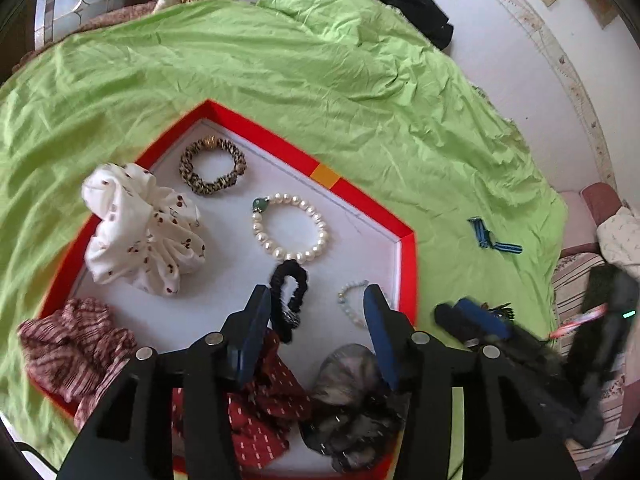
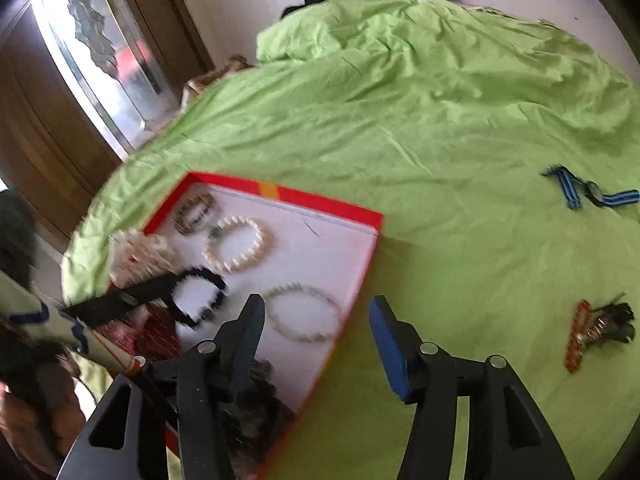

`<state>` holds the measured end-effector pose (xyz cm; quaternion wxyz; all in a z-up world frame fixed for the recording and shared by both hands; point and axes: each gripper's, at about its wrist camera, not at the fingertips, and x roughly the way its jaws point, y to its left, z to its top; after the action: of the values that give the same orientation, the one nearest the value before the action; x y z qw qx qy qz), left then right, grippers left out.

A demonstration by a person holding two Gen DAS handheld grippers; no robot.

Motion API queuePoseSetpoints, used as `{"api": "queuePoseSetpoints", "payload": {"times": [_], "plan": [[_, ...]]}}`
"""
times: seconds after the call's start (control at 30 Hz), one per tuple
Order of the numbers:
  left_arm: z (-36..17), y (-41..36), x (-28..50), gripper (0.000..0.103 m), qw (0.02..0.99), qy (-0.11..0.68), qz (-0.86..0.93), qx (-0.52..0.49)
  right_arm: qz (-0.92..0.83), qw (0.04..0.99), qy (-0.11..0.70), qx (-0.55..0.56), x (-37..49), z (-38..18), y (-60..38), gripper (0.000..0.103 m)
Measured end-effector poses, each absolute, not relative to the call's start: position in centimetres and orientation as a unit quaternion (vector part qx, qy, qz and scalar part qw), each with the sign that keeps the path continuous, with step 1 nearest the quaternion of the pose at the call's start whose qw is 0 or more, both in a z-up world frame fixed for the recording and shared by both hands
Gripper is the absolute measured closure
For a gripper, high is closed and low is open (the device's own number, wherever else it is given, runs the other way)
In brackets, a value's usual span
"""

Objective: Organize jewelry
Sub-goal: 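Carry both bracelets into the red box and open both tools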

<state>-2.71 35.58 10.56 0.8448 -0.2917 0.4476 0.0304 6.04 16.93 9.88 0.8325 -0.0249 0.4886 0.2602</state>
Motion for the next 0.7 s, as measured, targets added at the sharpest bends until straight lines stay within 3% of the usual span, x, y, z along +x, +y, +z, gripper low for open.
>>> {"api": "queuePoseSetpoints", "payload": {"times": [0.17, 0.27, 0.4, 0.7], "plan": [[13.4, 35.4, -5.9, 0.054, 0.862, 0.422, 0.061, -0.274, 0.247, 0.817, 0.519, -0.036, 5.9, 7.2, 17.2, 0.056], [14.2, 35.5, -8.2, 0.052, 0.866, 0.409, 0.081, -0.275, 0.230, 0.806, 0.544, -0.036, 6.4, 5.5, 17.9, 0.087], [14.4, 35.6, -10.8, 0.052, 0.869, 0.397, 0.110, -0.273, 0.211, 0.815, 0.537, -0.057, 5.8, 5.5, 17.9, 0.093], [13.7, 33.1, -13.4, 0.051, 0.873, 0.403, 0.129, -0.242, 0.167, 0.824, 0.536, -0.082, 4.0, 5.9, 14.2, 0.092]]}}
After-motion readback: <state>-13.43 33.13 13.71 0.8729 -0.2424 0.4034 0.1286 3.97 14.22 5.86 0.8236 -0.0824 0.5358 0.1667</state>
